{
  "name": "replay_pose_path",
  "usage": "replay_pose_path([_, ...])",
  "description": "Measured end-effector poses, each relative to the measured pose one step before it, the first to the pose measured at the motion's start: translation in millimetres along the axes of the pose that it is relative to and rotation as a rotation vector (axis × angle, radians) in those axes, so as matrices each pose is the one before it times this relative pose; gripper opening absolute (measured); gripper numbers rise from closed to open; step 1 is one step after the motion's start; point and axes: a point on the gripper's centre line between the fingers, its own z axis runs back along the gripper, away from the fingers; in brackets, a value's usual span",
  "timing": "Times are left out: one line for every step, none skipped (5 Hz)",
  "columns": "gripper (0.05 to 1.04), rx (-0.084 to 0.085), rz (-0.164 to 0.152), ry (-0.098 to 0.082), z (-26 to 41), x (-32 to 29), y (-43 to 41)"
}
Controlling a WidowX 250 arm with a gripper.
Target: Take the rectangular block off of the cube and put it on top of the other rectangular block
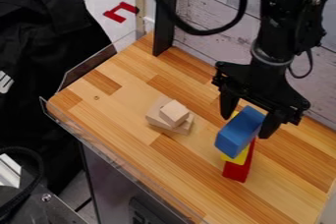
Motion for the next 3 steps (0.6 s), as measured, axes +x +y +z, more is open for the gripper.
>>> replay_pose_path([1.001, 0.0004, -0.0031, 0.0014, -0.42, -0.30, -0.39])
replay_pose_path([1.000, 0.0018, 0.0204, -0.0266, 5.04, 1.24, 2.37])
replay_pose_path([1.000, 0.0110, 0.0508, -0.0995, 24.58, 5.35, 9.47])
